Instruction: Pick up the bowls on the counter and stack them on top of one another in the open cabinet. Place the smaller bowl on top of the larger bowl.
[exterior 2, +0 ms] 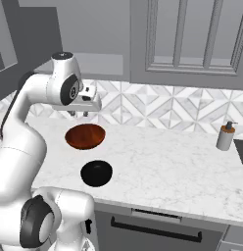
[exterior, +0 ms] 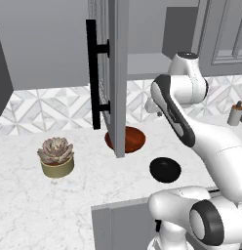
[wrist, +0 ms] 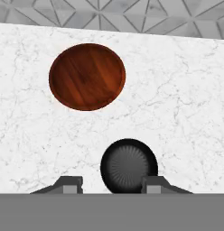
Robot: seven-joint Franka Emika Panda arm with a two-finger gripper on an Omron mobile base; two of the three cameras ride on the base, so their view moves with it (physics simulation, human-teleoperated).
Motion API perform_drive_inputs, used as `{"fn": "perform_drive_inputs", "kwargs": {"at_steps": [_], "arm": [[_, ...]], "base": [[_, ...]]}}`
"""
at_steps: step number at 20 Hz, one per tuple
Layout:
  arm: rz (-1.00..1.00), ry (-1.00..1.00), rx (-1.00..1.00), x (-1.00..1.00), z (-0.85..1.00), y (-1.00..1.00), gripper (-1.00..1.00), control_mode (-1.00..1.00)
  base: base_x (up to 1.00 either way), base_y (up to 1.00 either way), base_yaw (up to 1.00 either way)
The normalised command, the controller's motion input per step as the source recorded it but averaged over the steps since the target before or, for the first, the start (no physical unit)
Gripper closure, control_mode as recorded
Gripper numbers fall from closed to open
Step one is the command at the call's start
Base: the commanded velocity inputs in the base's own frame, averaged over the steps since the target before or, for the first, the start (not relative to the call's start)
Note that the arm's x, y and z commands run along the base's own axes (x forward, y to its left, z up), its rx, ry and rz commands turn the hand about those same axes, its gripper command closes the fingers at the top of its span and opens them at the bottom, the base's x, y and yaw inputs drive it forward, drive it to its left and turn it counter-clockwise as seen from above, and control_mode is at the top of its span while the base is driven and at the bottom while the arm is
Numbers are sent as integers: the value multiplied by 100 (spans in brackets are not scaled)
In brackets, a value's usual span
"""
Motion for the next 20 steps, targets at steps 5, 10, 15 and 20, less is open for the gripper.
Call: {"fn": "perform_drive_inputs", "kwargs": {"at_steps": [5,10,15,20], "arm": [[-3,3,-1,-7,-20,-37,-100,-100],[-32,29,19,-17,-86,-88,-100,-100],[-38,25,30,2,-100,-72,-100,-100],[-11,5,31,19,-100,-31,-100,-100]], "base": [[0,0,0],[0,0,0],[0,0,0],[0,0,0]]}}
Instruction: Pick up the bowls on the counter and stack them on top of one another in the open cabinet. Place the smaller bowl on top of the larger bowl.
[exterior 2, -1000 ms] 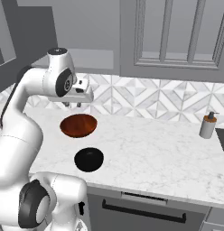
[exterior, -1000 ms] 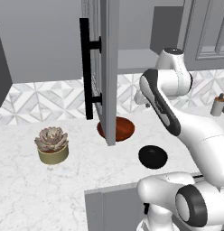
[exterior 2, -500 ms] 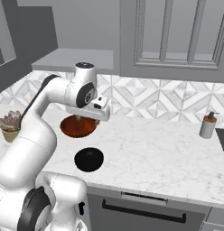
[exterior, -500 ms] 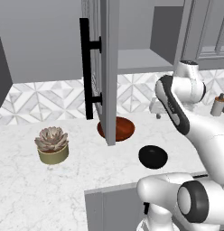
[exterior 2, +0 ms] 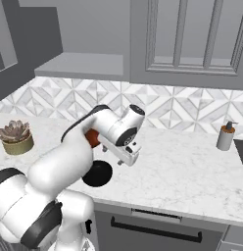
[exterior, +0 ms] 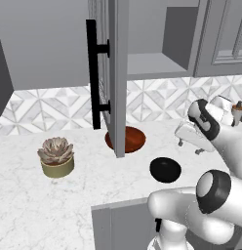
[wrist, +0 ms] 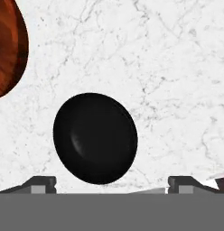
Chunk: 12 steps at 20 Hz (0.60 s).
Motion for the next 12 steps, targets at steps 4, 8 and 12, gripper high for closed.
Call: {"fn": "perform_drive_inputs", "kwargs": {"at_steps": [4,8,12], "arm": [[-5,14,16,60,-100,6,-100,-100],[-5,11,15,34,-100,7,-100,-100],[-1,3,6,1,-78,0,-100,-100]], "base": [[0,0,0],[0,0,0],[0,0,0]]}}
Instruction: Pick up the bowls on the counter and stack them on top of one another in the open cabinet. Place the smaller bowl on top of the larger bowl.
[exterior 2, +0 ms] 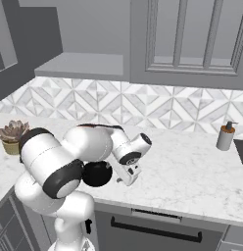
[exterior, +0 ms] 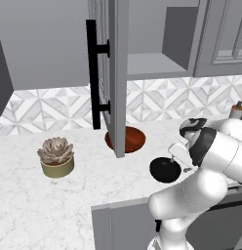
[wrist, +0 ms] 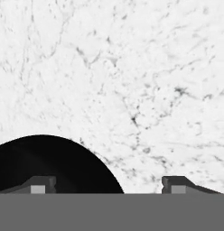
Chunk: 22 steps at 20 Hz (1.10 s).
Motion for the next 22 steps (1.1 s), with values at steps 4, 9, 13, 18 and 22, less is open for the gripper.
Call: {"fn": "perform_drive_inputs", "kwargs": {"at_steps": [4,9,13,18,22], "arm": [[0,0,0,-1,-42,20,-100,-100],[0,0,0,0,-27,48,-100,-100],[0,-2,0,-22,-29,49,-100,-100],[0,-4,-7,-26,-47,72,-100,-100],[0,-3,-11,-15,-41,82,100,-100]], "base": [[0,0,0],[0,0,0],[0,0,0],[0,0,0],[0,0,0]]}}
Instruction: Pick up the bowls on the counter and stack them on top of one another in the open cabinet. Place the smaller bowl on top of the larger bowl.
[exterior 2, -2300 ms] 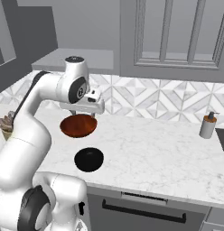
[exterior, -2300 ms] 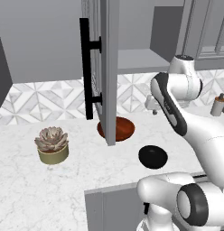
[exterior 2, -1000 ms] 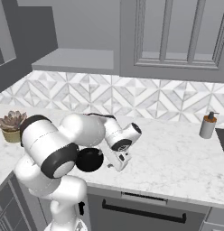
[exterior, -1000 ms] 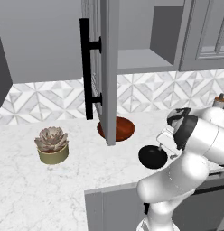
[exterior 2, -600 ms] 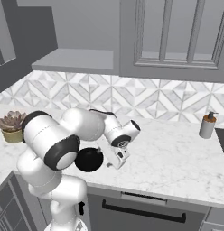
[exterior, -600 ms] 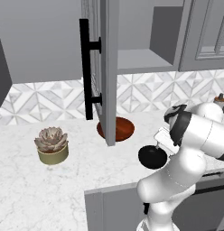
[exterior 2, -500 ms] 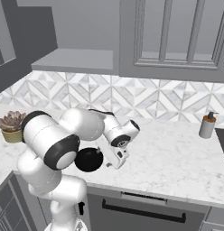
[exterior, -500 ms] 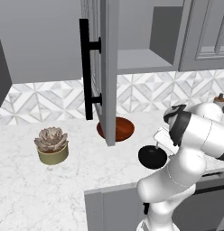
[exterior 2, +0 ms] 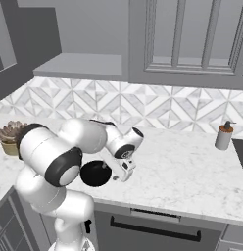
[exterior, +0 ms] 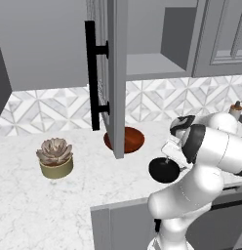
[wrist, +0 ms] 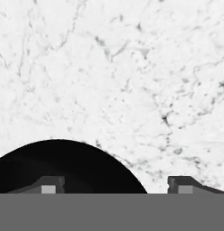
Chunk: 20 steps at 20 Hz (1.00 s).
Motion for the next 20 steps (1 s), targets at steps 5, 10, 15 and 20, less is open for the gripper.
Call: {"fn": "perform_drive_inputs", "kwargs": {"at_steps": [5,10,15,20], "arm": [[0,-3,-3,-36,-9,62,100,-100],[-8,0,4,-53,51,32,100,-100],[-20,0,12,-2,100,12,100,-100],[-22,0,4,53,100,27,100,-100]], "base": [[0,0,0],[0,0,0],[0,0,0],[0,0,0]]}}
